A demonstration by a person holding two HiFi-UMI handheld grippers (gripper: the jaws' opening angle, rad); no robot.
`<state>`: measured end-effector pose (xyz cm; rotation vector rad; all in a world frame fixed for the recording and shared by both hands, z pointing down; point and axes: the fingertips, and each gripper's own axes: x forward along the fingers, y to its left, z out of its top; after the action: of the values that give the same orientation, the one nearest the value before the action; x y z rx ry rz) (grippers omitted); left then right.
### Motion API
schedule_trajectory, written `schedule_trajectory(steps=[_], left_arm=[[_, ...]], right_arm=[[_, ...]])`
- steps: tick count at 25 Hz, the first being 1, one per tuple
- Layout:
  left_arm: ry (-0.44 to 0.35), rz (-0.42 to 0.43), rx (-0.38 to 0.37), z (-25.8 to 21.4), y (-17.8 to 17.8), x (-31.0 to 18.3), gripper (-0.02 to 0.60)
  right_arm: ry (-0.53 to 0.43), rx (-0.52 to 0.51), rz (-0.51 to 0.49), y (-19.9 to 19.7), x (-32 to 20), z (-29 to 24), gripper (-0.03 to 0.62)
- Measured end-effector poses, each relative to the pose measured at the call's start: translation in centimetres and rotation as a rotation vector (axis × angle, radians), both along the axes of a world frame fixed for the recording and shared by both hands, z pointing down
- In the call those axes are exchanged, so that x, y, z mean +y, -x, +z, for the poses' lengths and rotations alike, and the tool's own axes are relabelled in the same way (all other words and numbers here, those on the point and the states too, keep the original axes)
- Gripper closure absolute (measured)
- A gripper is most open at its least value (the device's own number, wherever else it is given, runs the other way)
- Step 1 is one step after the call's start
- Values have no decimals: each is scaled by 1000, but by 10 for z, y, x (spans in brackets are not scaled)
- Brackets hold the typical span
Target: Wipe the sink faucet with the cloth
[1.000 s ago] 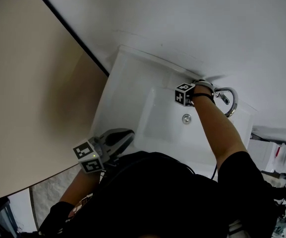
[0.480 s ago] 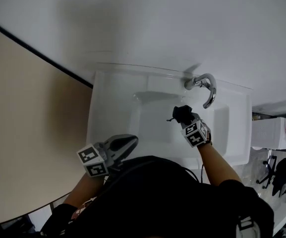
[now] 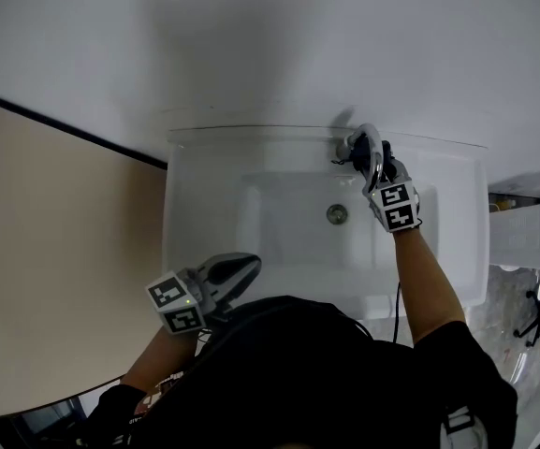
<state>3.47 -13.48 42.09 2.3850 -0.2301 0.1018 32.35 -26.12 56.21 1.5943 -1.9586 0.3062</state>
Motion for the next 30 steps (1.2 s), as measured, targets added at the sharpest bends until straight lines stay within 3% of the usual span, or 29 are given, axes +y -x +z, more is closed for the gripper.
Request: schedule_trajectory(steps=[4,9,11,14,16,18,20,23,26,28,30], left_arm=[[-3,-6,-27,-1,-6,1,583],[-6,-11,-53,-1,-6,-2,583],[-2,-10,-61,0,-6,-2,583],[1,3,-71,1,-8,-1,583],[1,15,-74,1,-11,0,583],[2,28,-77,2,-16,1,583],[6,43,-82,4,-22,4,583],[7,66,-91,5,-29,8,583],[1,77,-95,3,-35,12,583],[-4,74,-100,1,-35,13,583],[-11,69,-106,-1,-34,13,583]], right_arm=[[-15,20,-28,-3,-14,9,516],[-53,-134,-74,-2,-16,7,517],[-63,-279,-52,-4,-14,7,517],[-77,-611,60,-13,-15,6,516],[-61,-726,110,-15,-19,4,517],[-11,-737,139,-14,-22,4,517],[38,-676,143,-12,-23,6,519],[70,-606,112,-6,-22,10,521],[176,-553,55,13,-10,39,522],[206,-575,64,23,-3,59,520],[163,-638,99,22,0,59,520]])
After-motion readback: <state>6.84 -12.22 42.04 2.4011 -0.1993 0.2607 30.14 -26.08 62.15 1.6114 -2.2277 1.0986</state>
